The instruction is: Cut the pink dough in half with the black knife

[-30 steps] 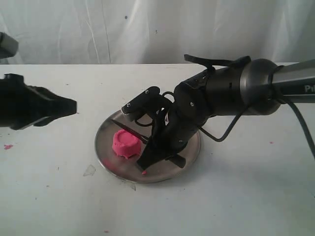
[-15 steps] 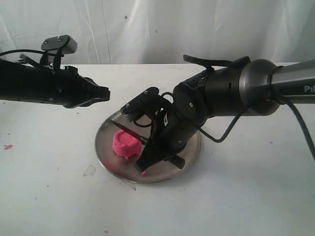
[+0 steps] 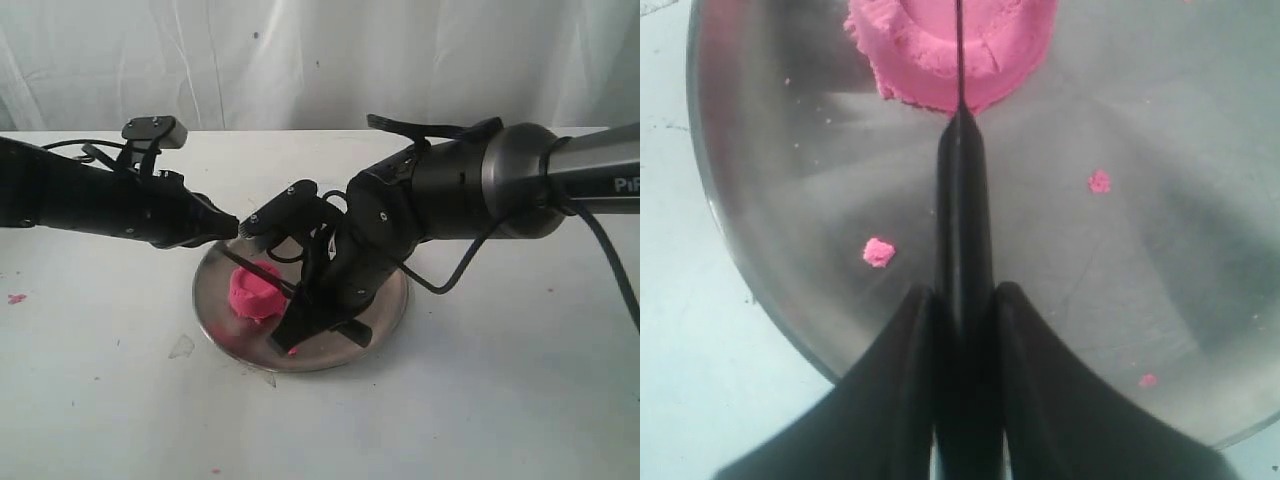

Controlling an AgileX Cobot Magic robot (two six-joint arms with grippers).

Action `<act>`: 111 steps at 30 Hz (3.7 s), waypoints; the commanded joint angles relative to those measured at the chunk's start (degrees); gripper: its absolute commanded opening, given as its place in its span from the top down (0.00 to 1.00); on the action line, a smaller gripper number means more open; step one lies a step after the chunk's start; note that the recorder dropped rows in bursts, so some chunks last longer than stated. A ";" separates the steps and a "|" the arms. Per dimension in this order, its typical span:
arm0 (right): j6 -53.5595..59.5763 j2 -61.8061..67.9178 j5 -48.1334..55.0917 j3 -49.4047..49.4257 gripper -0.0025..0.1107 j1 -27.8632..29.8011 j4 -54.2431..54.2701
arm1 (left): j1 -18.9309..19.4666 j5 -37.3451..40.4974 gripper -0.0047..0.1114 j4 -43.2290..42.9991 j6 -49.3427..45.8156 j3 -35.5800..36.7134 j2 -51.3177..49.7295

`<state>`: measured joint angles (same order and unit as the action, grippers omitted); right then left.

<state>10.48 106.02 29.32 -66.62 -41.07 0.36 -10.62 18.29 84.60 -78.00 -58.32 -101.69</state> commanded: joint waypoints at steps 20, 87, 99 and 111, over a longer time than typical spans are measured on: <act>0.20 -0.17 0.32 -0.13 0.95 -0.02 0.06 | 19.61 34.56 0.96 -8.21 8.27 -9.55 -6.06; -0.33 3.59 -2.66 -1.46 0.95 0.10 -0.36 | 10.58 26.36 0.96 -2.10 2.15 -10.32 -19.06; -0.33 3.59 -1.47 -1.72 0.95 0.10 -0.36 | 10.22 26.43 0.96 -1.64 1.27 -10.32 -20.27; -0.33 3.59 0.98 -1.99 0.95 0.10 -0.36 | 10.22 26.95 0.96 -0.70 1.28 -10.41 -20.27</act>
<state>9.76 109.67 29.15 -68.47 -41.07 0.00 -0.02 45.04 83.94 -76.02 -68.71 -121.36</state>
